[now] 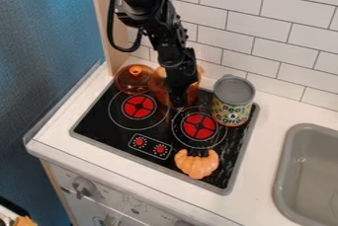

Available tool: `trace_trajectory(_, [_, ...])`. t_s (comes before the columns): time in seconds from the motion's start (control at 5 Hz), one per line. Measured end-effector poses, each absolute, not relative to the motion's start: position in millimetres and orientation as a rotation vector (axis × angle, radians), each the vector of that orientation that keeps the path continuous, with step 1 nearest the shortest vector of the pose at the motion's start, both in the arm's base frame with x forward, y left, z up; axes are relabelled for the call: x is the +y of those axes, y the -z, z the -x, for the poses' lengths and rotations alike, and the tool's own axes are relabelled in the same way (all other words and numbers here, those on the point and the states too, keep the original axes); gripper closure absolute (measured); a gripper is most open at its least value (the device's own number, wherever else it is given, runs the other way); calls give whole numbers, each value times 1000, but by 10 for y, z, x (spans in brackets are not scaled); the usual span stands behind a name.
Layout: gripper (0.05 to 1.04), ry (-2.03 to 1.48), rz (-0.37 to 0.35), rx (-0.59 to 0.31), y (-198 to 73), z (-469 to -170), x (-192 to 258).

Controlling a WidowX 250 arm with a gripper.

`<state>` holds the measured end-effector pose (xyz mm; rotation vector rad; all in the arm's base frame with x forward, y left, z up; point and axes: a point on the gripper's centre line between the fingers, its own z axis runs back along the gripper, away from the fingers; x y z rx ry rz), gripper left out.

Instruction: Move the glass pot to the bottom left corner of the stove

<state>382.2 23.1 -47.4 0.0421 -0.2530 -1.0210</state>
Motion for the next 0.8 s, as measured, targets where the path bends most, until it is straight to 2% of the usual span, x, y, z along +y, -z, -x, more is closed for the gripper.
trace_trajectory(0.4, [1004,999,-87,-311,146,-3753,294])
trace_trajectory(0.6, [1004,969,-131,-337,-96,-3538,400])
trace_trajectory(0.8, [1004,919,-164,-292,-205,-3173,607])
